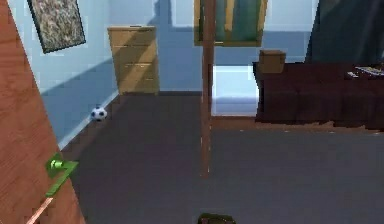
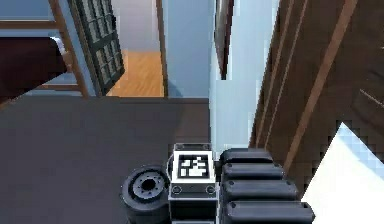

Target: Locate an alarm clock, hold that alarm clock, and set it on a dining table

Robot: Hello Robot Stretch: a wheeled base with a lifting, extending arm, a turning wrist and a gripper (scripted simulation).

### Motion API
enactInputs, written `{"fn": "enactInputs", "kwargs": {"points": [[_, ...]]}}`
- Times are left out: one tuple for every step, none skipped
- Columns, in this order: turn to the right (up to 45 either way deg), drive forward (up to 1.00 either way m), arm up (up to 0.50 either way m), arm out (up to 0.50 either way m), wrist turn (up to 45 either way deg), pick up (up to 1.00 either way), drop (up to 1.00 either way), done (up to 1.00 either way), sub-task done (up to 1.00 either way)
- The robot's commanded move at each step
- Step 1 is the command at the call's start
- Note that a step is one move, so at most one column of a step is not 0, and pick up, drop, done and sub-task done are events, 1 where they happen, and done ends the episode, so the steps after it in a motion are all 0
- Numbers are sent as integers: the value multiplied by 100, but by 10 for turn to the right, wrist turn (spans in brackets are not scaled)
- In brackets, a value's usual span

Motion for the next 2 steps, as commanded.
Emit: {"fn": "enactInputs", "kwargs": {"points": [[0, 15, 0, 0, 0, 0, 0, 0, 0], [450, 0, 0, 0, 0, 0, 0, 0, 0]]}}
